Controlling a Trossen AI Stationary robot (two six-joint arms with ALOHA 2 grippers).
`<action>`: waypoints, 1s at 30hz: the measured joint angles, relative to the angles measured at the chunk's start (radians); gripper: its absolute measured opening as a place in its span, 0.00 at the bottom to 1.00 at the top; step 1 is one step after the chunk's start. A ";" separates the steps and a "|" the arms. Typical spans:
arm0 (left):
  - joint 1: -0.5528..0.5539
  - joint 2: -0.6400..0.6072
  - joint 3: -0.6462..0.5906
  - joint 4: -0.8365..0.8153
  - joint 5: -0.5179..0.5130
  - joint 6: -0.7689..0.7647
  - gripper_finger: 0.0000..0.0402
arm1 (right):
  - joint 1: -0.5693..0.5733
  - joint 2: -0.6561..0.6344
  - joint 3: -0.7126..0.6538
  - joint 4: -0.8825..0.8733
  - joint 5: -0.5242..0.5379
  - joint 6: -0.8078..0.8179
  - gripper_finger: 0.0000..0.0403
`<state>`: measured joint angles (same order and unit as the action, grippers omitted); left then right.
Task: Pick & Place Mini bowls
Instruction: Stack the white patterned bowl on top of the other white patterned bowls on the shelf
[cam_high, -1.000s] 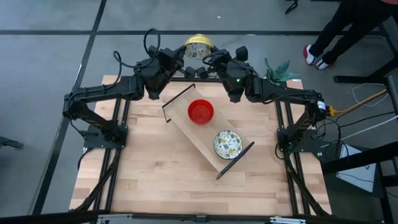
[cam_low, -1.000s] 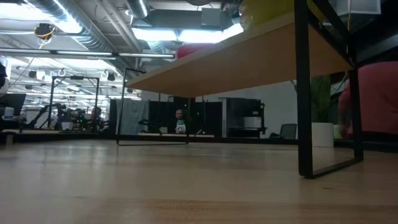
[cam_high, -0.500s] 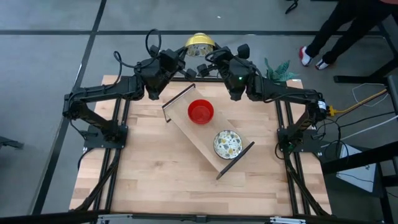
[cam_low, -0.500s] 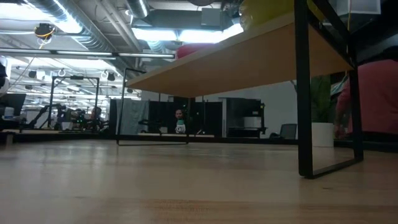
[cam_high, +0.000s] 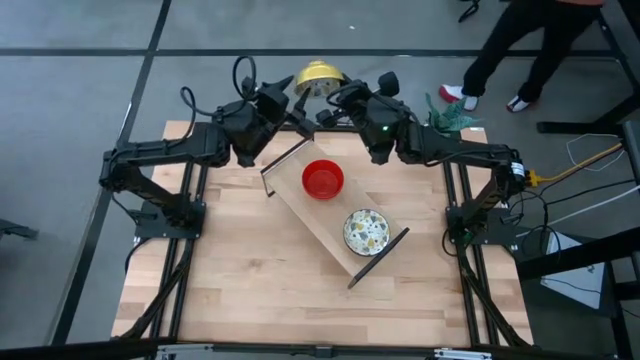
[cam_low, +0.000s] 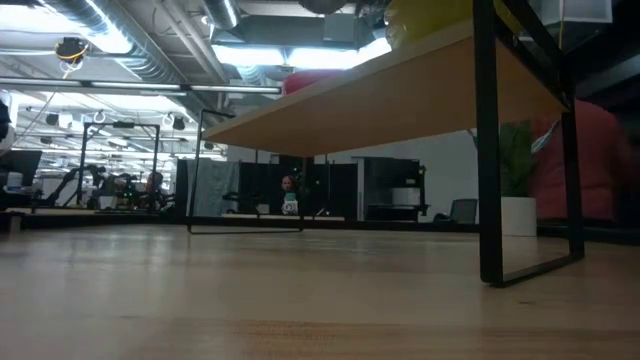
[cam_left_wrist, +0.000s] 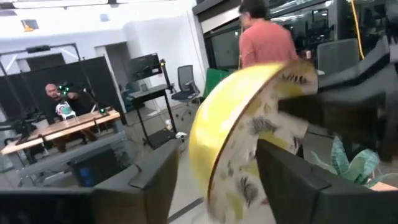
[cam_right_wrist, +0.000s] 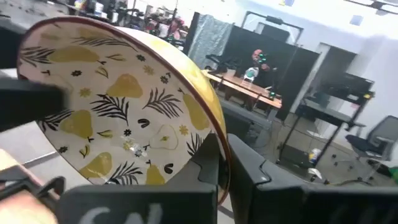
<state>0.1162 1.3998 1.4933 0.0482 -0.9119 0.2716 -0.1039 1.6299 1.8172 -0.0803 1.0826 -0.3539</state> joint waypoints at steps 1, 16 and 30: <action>-0.008 -0.003 0.000 0.003 -0.004 0.012 0.53 | 0.002 -0.004 0.000 0.003 0.015 -0.004 0.03; -0.169 -0.187 0.000 0.001 -0.039 0.140 0.57 | 0.068 -0.179 0.001 -0.095 0.053 -0.026 0.03; -0.240 -0.289 0.000 -0.062 -0.072 0.142 0.57 | 0.195 -0.312 0.002 -0.336 -0.061 0.306 0.03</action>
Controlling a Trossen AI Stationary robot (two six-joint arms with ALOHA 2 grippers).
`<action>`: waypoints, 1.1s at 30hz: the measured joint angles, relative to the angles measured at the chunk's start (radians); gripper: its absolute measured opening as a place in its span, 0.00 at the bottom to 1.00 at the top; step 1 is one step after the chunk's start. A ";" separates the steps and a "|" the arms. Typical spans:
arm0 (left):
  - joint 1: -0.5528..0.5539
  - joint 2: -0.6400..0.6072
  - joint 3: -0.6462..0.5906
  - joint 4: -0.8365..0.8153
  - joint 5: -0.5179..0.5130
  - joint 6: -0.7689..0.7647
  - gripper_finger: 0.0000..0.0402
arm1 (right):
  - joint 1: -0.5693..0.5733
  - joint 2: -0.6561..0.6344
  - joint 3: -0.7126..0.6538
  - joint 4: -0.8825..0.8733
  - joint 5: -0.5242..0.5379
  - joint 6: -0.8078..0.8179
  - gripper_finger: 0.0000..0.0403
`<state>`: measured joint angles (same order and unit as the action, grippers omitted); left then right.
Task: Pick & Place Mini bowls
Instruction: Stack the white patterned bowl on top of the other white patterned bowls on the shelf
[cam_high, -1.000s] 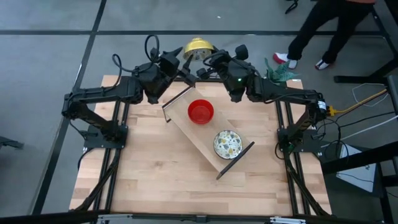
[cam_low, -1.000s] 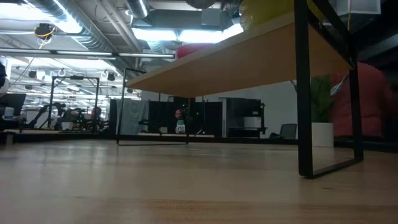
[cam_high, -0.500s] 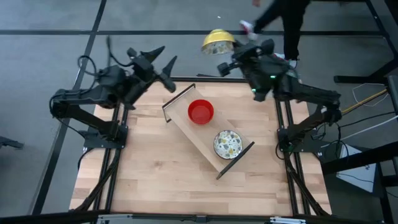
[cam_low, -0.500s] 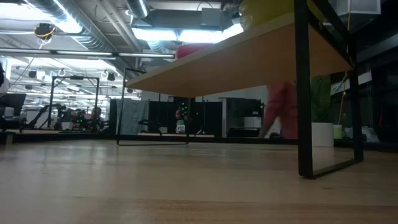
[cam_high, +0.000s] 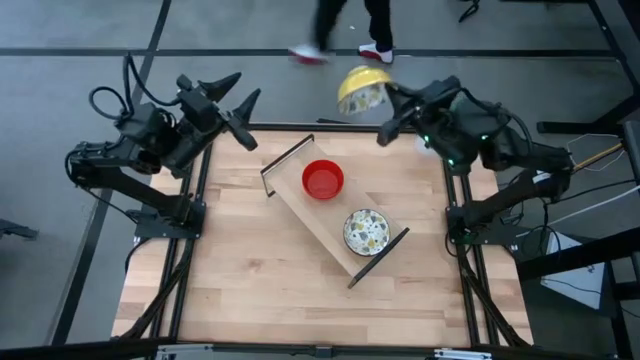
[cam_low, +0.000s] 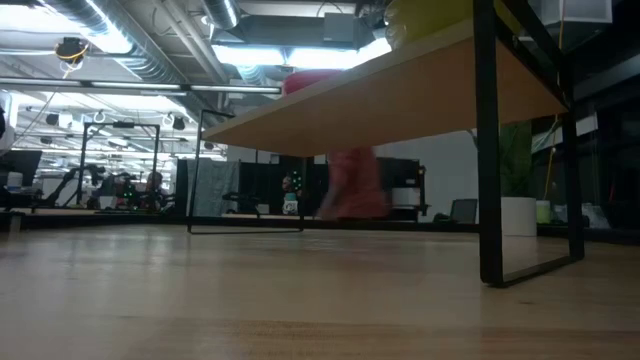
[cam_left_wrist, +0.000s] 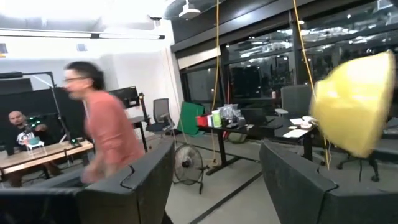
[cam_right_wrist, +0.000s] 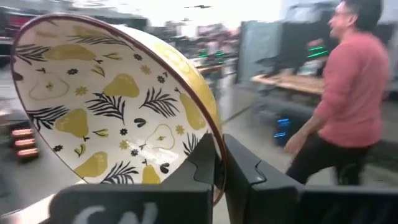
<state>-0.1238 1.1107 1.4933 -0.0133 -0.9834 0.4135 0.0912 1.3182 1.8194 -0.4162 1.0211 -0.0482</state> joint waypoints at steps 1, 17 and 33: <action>0.000 -0.001 0.000 -0.008 -0.002 -0.003 0.57 | 0.004 -0.005 0.000 -0.027 -0.034 0.040 0.03; 0.000 -0.001 0.000 -0.105 -0.001 -0.087 0.57 | 0.018 -0.007 0.000 -0.394 -0.563 0.532 0.03; 0.000 0.000 0.000 -0.186 0.009 -0.178 0.57 | -0.057 -0.003 0.000 -0.782 -0.949 0.810 0.03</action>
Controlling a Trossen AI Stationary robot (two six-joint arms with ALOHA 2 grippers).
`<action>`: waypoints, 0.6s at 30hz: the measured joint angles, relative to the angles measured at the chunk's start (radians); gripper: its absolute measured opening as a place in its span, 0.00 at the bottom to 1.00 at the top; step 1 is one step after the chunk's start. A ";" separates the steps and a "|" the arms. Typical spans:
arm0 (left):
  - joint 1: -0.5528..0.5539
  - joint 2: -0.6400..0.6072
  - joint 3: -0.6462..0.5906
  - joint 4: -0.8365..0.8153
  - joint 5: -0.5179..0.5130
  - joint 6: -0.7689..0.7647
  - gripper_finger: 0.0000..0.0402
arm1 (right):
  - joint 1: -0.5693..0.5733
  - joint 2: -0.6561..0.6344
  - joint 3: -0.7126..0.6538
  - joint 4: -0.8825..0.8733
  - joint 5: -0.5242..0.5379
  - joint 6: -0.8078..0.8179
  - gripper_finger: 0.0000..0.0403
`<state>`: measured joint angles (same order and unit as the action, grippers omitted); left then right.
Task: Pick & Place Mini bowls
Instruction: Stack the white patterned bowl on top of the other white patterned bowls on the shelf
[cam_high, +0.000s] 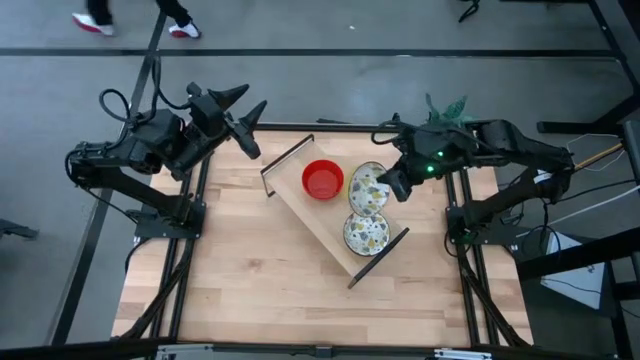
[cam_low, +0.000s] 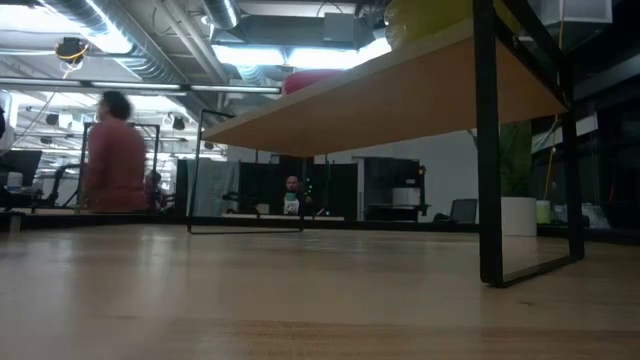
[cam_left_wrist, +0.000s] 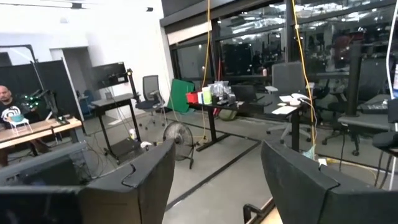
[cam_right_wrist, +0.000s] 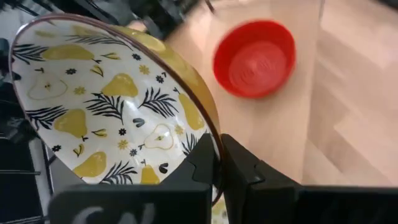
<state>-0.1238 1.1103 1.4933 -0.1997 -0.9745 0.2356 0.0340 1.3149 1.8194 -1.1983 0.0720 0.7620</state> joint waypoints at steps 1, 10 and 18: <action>0.000 0.000 0.000 -0.010 0.000 -0.006 0.57 | -0.009 0.004 0.000 -0.015 -0.018 0.002 0.03; 0.000 0.000 0.000 -0.067 0.000 -0.014 0.57 | -0.083 0.069 0.000 -0.097 -0.269 0.022 0.03; 0.000 0.000 0.000 -0.093 0.000 -0.014 0.57 | -0.073 0.136 0.000 -0.156 -0.329 -0.002 0.03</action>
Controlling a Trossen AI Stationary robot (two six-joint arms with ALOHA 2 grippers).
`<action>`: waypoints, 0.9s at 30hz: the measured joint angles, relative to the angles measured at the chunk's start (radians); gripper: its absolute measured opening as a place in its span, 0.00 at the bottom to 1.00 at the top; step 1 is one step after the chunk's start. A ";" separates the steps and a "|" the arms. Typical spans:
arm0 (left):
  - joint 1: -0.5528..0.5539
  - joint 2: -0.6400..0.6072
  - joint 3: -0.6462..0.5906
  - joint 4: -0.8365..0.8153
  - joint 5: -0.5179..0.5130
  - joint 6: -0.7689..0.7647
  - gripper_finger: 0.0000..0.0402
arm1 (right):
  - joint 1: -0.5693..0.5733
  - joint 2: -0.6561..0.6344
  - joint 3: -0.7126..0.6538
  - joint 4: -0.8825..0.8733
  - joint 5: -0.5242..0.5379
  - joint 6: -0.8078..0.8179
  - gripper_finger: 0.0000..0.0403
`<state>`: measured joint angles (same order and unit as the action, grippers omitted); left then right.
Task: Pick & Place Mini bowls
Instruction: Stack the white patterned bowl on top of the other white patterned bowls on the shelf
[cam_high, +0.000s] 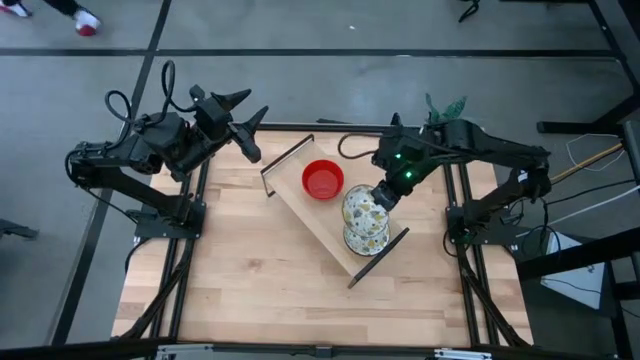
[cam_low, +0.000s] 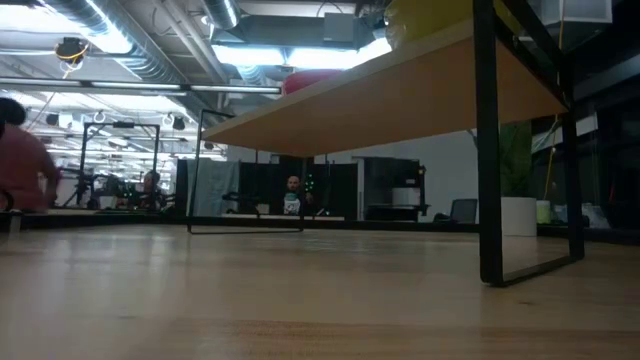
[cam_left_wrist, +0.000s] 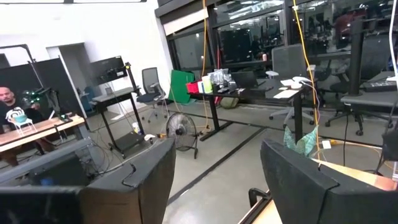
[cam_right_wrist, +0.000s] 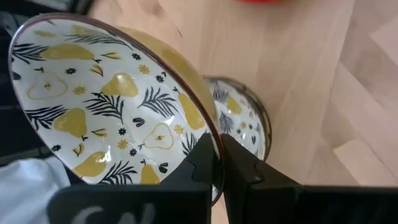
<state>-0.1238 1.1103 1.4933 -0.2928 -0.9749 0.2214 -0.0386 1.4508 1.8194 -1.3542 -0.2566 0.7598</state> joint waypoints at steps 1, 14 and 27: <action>0.000 0.000 0.000 0.000 0.000 0.000 0.57 | 0.005 0.007 0.000 -0.010 -0.005 -0.002 0.03; 0.000 0.000 0.000 0.000 0.000 0.000 0.57 | 0.039 0.114 0.000 -0.113 -0.034 -0.057 0.03; 0.000 0.000 0.000 0.000 0.000 -0.025 0.57 | 0.070 0.184 0.000 -0.189 -0.006 -0.118 0.03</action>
<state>-0.1238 1.1103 1.4933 -0.2928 -0.9749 0.1961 0.0319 1.6345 1.8194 -1.5428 -0.2631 0.6415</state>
